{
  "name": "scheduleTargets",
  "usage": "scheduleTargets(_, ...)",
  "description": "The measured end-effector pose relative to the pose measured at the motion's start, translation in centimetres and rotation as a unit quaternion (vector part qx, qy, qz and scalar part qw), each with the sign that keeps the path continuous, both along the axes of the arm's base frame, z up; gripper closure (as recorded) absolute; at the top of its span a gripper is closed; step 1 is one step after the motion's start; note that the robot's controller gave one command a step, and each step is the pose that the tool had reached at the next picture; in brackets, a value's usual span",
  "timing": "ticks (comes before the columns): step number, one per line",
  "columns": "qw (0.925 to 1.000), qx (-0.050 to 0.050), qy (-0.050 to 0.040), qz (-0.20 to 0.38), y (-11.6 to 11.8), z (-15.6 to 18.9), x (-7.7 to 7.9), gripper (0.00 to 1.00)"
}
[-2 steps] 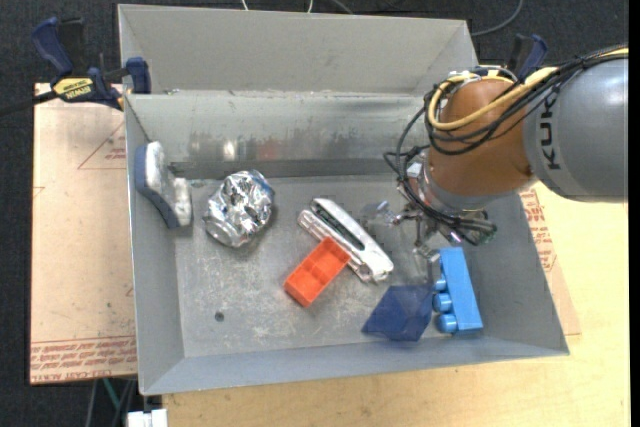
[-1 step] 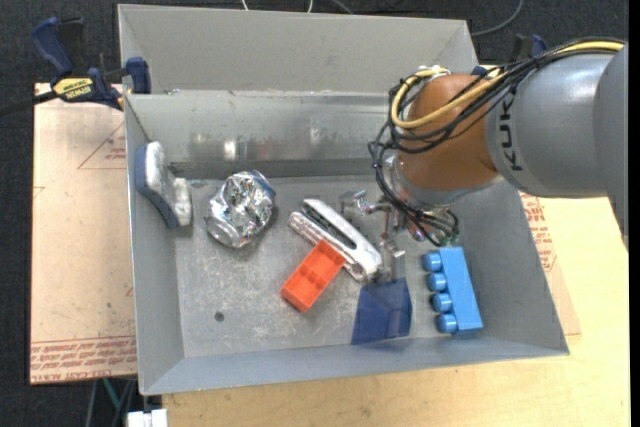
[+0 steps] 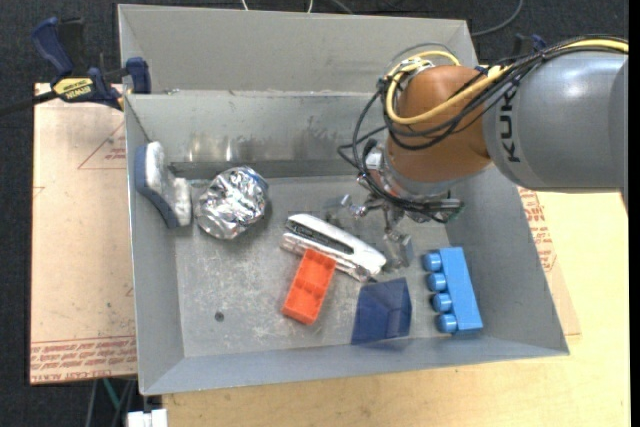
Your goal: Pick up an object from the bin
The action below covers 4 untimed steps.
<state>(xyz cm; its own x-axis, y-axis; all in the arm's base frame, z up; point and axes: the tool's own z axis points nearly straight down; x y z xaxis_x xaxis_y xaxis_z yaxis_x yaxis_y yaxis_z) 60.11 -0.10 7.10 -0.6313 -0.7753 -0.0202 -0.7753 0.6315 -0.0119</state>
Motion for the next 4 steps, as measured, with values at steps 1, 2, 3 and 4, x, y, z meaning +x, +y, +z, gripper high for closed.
scheduleTargets(1, 0.9958, 0.002, 0.0018, -0.091, 1.4, -0.1, -0.1, 0.00)
scheduleTargets(2, 0.9999, 0.002, -0.0009, -0.016, -1.6, 0.3, -0.8, 0.00)
scheduleTargets(3, 0.9694, 0.008, 0.0006, -0.245, -6.4, 0.0, -0.1, 0.00)
scheduleTargets(4, 0.9678, 0.008, -0.0002, -0.252, -7.1, 0.0, 0.1, 1.00)
